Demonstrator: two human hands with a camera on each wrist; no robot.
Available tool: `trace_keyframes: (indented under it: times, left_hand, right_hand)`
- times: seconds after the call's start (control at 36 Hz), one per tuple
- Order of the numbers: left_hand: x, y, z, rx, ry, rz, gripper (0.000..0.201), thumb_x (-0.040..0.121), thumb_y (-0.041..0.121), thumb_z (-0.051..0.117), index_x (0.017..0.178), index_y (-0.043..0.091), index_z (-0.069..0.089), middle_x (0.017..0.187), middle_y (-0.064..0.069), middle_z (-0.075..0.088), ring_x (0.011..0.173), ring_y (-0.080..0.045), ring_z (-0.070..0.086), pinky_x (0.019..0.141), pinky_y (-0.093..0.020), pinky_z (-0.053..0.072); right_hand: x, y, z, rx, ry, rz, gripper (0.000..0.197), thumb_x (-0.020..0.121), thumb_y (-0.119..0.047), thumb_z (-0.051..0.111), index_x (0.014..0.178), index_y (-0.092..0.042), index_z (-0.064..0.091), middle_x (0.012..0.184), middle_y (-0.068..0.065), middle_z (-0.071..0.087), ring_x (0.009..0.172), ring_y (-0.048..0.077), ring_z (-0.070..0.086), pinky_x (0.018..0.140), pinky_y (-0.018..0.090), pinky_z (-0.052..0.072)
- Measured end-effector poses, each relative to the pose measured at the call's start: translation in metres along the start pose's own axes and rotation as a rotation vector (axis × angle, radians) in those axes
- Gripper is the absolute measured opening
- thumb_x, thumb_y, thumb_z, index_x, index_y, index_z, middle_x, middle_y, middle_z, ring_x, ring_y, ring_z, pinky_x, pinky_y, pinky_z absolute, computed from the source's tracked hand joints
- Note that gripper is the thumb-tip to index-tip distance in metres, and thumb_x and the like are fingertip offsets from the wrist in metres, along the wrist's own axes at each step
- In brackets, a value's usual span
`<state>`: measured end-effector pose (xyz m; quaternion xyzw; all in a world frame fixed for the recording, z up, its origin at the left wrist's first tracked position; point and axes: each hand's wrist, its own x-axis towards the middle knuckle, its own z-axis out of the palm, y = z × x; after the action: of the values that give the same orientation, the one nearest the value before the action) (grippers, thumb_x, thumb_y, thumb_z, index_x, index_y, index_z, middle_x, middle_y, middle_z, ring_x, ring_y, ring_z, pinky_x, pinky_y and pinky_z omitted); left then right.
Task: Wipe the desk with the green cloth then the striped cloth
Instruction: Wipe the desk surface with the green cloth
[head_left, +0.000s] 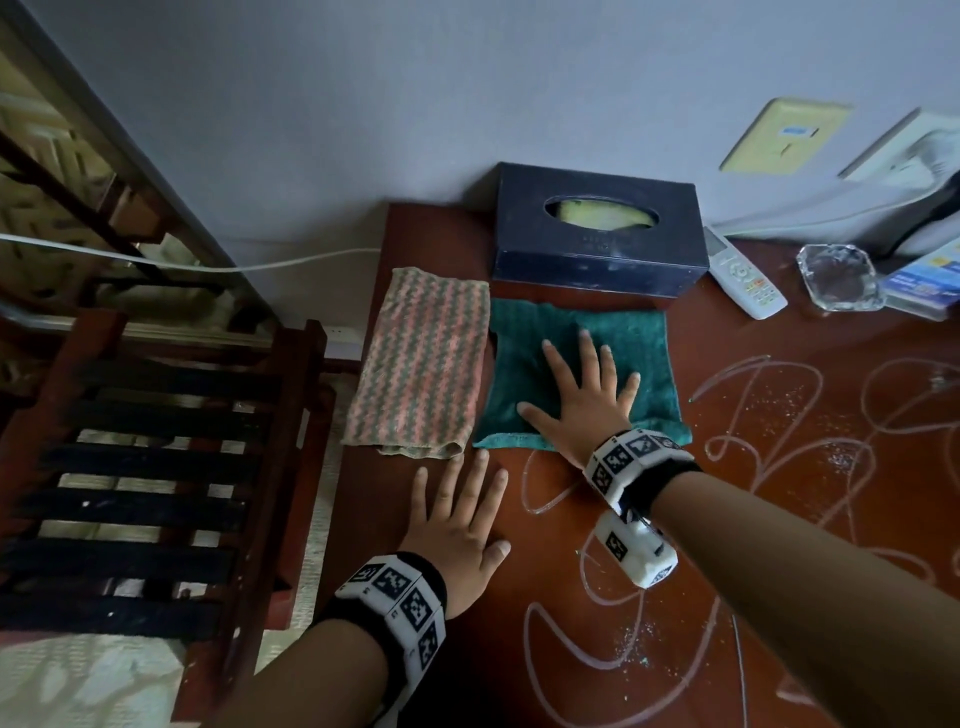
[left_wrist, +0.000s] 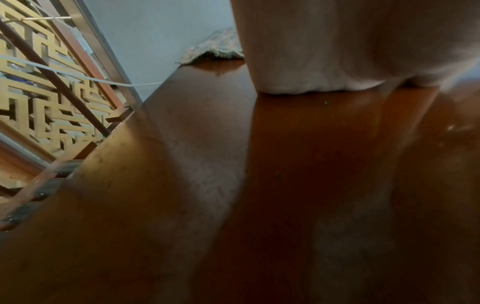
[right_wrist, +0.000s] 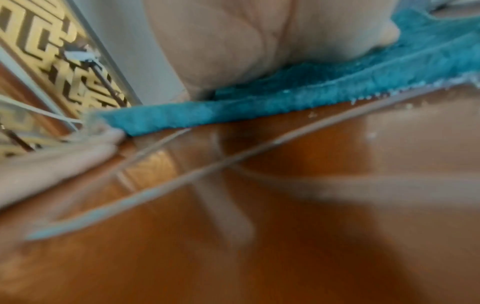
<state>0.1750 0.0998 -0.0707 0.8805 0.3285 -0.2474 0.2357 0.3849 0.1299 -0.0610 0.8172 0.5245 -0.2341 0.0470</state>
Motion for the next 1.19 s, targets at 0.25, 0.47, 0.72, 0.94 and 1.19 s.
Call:
trace_keyframes:
  times: [0.25, 0.47, 0.72, 0.94, 1.19]
  left_hand:
    - [0.006, -0.009, 0.021, -0.005, 0.283, 0.007, 0.084, 0.085, 0.054, 0.032, 0.151, 0.016, -0.003, 0.156, -0.013, 0.012, 0.145, -0.031, -0.008, 0.108, -0.058, 0.002]
    - [0.004, -0.008, 0.018, -0.005, 0.254, 0.005, 0.084, 0.082, 0.054, 0.035, 0.151, 0.014, 0.008, 0.152, -0.013, 0.027, 0.142, -0.033, 0.012, 0.106, -0.059, 0.012]
    - [-0.001, -0.001, 0.000, -0.014, 0.016, 0.009, 0.069, 0.068, 0.057, -0.019, 0.120, 0.029, -0.054, 0.129, 0.001, -0.060, 0.112, -0.019, -0.060, 0.088, -0.049, -0.042]
    - [-0.006, 0.005, -0.017, 0.015, -0.121, -0.028, 0.068, 0.098, 0.052, 0.013, 0.131, 0.027, -0.041, 0.133, 0.002, -0.055, 0.123, -0.022, -0.049, 0.103, -0.055, -0.028]
    - [-0.008, 0.006, -0.016, 0.045, -0.108, -0.065, 0.069, 0.095, 0.059, 0.010, 0.143, 0.027, -0.027, 0.136, 0.003, -0.050, 0.125, -0.018, -0.046, 0.106, -0.054, -0.025]
  right_hand:
    - [0.042, 0.007, -0.014, -0.017, -0.068, -0.010, 0.077, 0.079, -0.082, 0.029, 0.141, -0.059, -0.010, 0.152, -0.013, -0.034, 0.140, 0.024, -0.031, 0.105, 0.067, -0.017]
    - [0.058, 0.005, -0.021, -0.010, -0.052, 0.038, 0.076, 0.080, -0.081, 0.029, 0.142, -0.057, -0.009, 0.153, -0.011, -0.031, 0.141, 0.025, -0.029, 0.106, 0.068, -0.014]
    - [0.025, 0.000, -0.001, -0.053, -0.054, 0.015, 0.083, 0.079, -0.082, 0.029, 0.142, -0.053, -0.017, 0.151, -0.007, -0.036, 0.140, 0.026, -0.032, 0.107, 0.066, -0.014]
    - [-0.009, 0.006, 0.011, -0.084, -0.071, -0.040, 0.086, 0.077, -0.083, 0.031, 0.141, -0.053, -0.019, 0.150, -0.008, -0.039, 0.138, 0.025, -0.036, 0.107, 0.064, -0.017]
    - [-0.053, 0.021, 0.027, -0.153, -0.075, -0.127, 0.082, 0.082, -0.077, 0.030, 0.138, -0.053, -0.025, 0.150, -0.008, -0.039, 0.138, 0.025, -0.036, 0.108, 0.064, -0.015]
